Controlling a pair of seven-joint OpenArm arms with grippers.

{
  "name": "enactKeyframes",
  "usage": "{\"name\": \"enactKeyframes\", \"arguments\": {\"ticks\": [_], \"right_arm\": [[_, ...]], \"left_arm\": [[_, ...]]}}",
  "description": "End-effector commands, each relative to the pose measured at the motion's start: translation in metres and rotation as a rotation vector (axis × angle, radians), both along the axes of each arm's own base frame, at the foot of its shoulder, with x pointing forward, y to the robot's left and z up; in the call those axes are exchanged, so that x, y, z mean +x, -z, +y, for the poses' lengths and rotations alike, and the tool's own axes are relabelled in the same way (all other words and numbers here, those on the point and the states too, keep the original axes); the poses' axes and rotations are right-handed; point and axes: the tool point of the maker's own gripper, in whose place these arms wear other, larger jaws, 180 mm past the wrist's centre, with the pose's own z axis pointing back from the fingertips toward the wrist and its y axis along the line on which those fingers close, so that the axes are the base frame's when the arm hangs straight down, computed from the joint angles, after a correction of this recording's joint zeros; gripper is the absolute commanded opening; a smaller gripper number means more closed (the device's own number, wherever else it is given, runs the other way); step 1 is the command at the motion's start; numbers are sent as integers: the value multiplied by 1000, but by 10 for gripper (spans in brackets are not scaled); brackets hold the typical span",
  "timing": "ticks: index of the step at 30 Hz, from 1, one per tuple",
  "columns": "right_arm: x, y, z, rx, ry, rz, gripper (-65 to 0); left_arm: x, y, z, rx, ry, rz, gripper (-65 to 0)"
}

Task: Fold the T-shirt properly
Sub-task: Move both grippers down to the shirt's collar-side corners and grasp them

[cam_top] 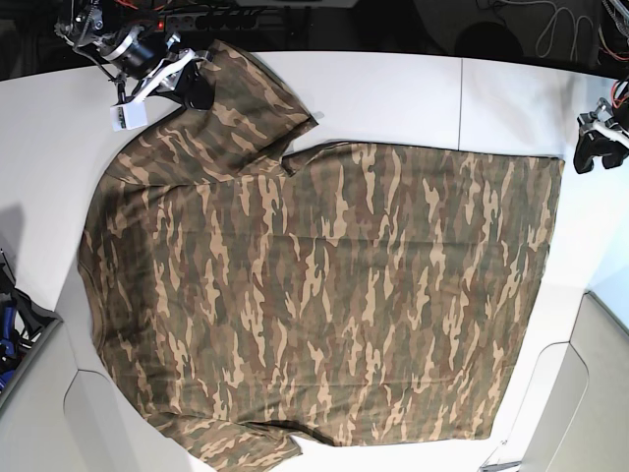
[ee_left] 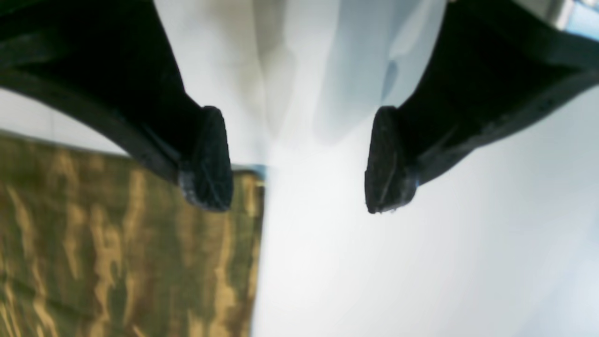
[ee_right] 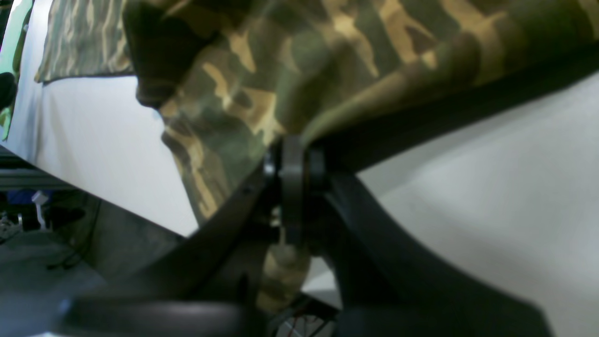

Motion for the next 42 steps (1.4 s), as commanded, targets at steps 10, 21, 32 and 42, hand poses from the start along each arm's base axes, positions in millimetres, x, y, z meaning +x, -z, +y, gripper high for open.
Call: {"name": "enactKeyframes", "arguments": {"ticks": [10, 21, 32, 42], "right_arm": [[5, -8, 2, 20, 6, -30, -650], [5, -8, 2, 23, 8, -31, -650], [7, -9, 1, 24, 14, -40, -650], [16, -28, -8, -2, 4, -110, -650]], "left_arm": [[20, 17, -16, -65, 33, 5, -183], [7, 50, -62, -169, 108, 69, -185], [9, 48, -63, -188, 101, 52, -650], [23, 24, -64, -196, 122, -14, -650]]}}
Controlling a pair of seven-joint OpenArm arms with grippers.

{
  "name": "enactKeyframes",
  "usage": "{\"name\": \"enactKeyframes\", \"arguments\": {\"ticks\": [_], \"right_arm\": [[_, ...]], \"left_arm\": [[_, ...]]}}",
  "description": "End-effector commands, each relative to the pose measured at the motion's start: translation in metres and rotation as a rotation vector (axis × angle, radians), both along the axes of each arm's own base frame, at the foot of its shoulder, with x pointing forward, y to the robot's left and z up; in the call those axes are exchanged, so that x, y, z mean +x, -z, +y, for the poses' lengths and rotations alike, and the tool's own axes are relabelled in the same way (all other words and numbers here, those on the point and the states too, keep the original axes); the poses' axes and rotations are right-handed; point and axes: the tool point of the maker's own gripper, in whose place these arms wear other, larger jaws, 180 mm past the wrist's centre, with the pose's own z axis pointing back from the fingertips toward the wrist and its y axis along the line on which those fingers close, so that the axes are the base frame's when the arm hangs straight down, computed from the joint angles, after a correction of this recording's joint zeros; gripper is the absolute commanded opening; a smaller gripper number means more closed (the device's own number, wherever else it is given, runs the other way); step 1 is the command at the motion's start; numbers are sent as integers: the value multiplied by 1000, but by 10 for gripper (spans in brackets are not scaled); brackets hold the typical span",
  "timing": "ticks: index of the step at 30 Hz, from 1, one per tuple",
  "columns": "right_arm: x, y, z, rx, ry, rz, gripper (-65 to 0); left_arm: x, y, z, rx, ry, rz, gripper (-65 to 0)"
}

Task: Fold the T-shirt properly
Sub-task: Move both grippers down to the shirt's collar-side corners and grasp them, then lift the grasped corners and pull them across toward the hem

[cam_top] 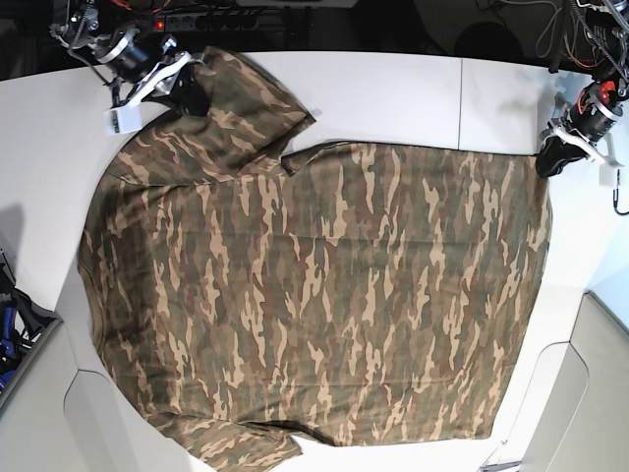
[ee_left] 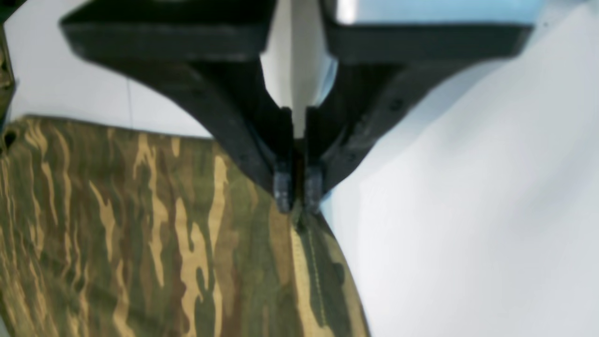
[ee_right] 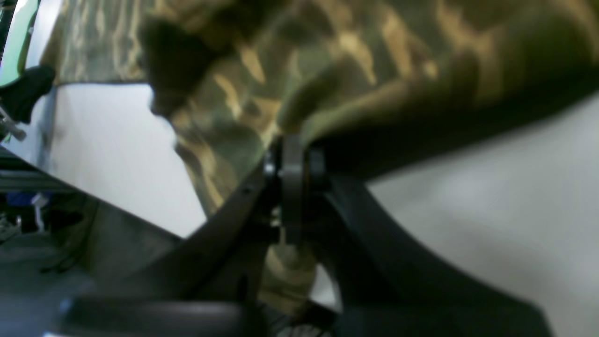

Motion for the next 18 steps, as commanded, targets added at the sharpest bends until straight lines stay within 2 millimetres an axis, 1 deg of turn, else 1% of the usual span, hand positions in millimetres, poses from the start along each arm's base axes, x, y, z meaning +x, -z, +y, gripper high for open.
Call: {"name": "enactKeyframes", "arguments": {"ticks": [1, 4, 8, 12, 15, 18], "right_arm": [[6, -14, -2, 13, 4, -46, -650], [11, -29, -11, 34, 28, -69, -650], [20, -43, -24, 45, 75, -114, -650], [44, -61, -40, 25, 109, -193, -650], [63, -73, -49, 12, 131, -250, -650], [84, -88, -53, -2, 136, -314, -650]], "left_arm": [[10, -19, 7, 19, 11, -51, -650], [14, -32, 2, 13, 31, -70, -650], [26, -51, -2, 23, 47, -132, -650], [45, -76, -5, 45, 64, -224, -650], [60, -89, -5, 50, 64, -266, -650], [74, -100, -4, 74, 68, -300, -650]]}}
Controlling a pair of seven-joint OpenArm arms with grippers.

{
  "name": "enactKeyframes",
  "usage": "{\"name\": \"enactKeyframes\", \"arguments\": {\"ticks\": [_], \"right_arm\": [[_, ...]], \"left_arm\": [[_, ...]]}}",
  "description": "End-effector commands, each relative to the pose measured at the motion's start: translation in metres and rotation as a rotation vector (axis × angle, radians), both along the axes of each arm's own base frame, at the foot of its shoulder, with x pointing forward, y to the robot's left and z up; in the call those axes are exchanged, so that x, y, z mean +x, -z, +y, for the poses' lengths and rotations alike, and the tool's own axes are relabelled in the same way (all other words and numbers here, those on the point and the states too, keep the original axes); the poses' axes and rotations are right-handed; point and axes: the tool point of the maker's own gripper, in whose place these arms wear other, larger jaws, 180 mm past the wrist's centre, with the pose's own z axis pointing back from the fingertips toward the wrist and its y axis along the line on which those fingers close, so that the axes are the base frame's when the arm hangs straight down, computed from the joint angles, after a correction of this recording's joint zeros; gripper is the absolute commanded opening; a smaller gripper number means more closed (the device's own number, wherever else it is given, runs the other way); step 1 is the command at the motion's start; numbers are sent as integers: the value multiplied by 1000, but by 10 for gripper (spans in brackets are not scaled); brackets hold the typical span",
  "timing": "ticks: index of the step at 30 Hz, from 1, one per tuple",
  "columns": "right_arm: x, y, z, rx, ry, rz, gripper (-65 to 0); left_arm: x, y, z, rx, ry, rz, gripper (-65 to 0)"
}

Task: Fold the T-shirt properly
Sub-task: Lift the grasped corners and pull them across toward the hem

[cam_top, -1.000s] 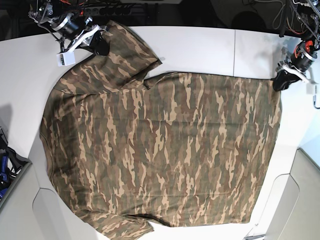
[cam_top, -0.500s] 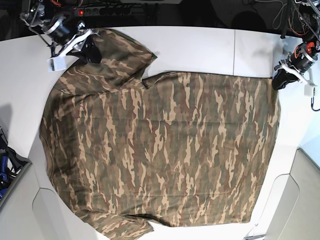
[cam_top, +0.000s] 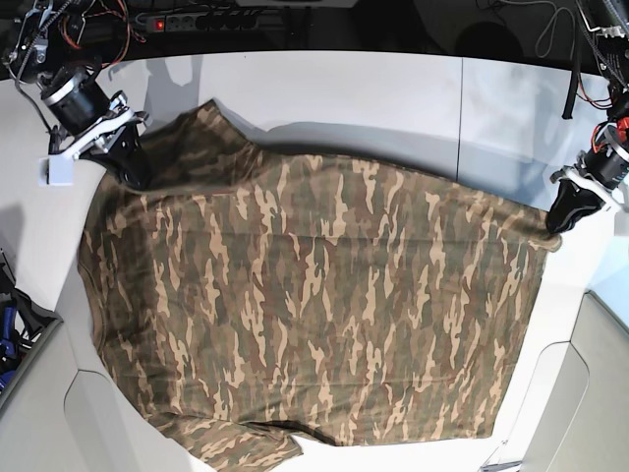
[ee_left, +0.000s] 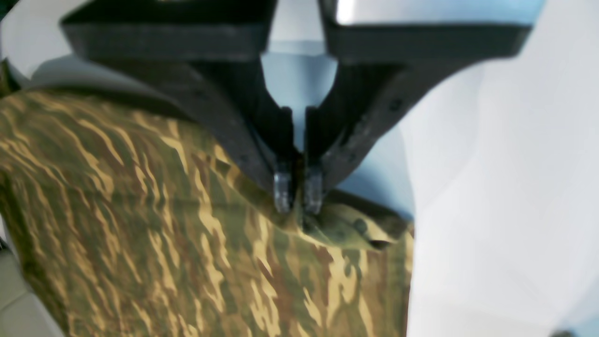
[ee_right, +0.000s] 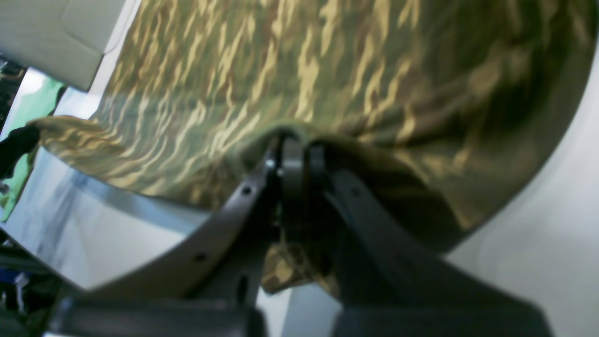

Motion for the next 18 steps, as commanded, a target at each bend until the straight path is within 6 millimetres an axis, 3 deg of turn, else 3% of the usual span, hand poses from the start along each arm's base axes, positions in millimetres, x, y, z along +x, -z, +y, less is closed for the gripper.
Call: {"name": "enactKeyframes", "arguments": {"ticks": [1, 9, 14, 18], "right_arm": [[16, -20, -2, -3, 6, -82, -650], [79, -55, -19, -78, 11, -216, -650], [127, -59, -33, -89, 3, -226, -650], [164, -52, -40, -76, -8, -194, -650]], "left_arm": [[14, -25, 5, 20, 5, -80, -650], [57, -62, 11, 118, -3, -191, -650], [82, -61, 5, 140, 15, -208, -650], [103, -49, -5, 181, 26, -198, -650]]}}
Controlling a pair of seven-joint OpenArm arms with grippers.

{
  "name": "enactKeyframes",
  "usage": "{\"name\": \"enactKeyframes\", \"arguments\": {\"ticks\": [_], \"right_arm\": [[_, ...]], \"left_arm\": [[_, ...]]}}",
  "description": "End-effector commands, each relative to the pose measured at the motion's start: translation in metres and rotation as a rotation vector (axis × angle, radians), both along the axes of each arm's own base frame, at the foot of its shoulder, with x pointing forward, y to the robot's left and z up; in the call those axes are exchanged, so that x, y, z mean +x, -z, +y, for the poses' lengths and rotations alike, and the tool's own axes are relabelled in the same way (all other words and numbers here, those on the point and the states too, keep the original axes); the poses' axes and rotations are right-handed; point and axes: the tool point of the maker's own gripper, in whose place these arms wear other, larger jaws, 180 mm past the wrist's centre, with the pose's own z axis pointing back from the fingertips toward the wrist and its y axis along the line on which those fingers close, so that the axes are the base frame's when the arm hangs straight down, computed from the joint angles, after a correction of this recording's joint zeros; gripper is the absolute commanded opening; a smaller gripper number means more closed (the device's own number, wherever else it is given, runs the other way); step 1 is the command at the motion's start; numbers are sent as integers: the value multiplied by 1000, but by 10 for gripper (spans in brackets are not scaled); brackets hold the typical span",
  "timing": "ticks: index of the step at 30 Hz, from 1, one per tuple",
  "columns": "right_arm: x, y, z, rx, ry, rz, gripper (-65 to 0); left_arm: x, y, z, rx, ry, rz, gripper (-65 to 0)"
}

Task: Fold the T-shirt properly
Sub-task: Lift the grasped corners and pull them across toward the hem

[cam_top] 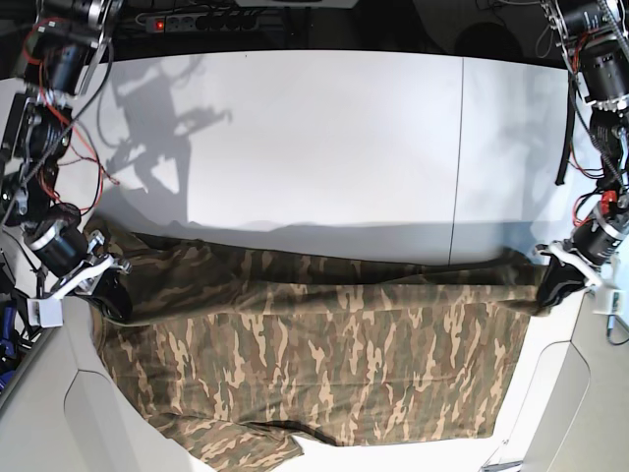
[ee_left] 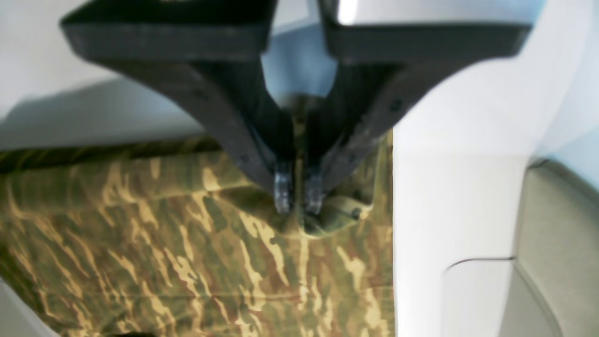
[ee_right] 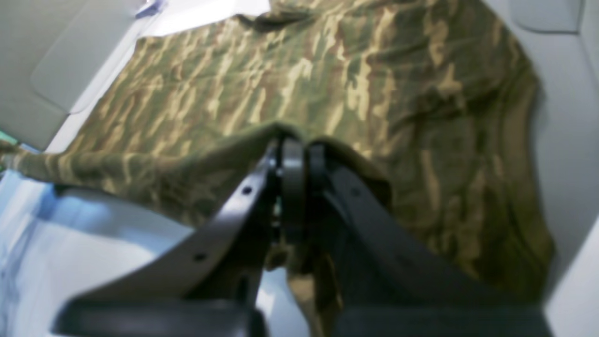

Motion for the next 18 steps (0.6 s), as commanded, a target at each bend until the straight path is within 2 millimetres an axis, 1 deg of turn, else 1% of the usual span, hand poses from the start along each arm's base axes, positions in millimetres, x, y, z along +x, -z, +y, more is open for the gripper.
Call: {"name": "enactKeyframes", "arguments": {"ticks": [1, 5, 9, 12, 16, 18], "right_arm": [[17, -21, -5, 11, 6, -62, -650], [48, -20, -5, 40, 5, -37, -650], [74, -25, -10, 21, 31, -55, -650], [86, -23, -10, -1, 33, -44, -650], [91, -13, -6, -23, 26, -22, -650], [88, -3, -5, -31, 25, 3, -650]], "left_arm": [[14, -20, 7, 14, -17, -60, -650], [38, -9, 7, 23, -39, -44, -650], [59, -11, 13, -2, -64, -49, -650], [73, -21, 18, -25, -83, -64, -650], [82, -30, 20, -37, -90, -82, -650], [82, -30, 19, -40, -89, -83, -558]]}}
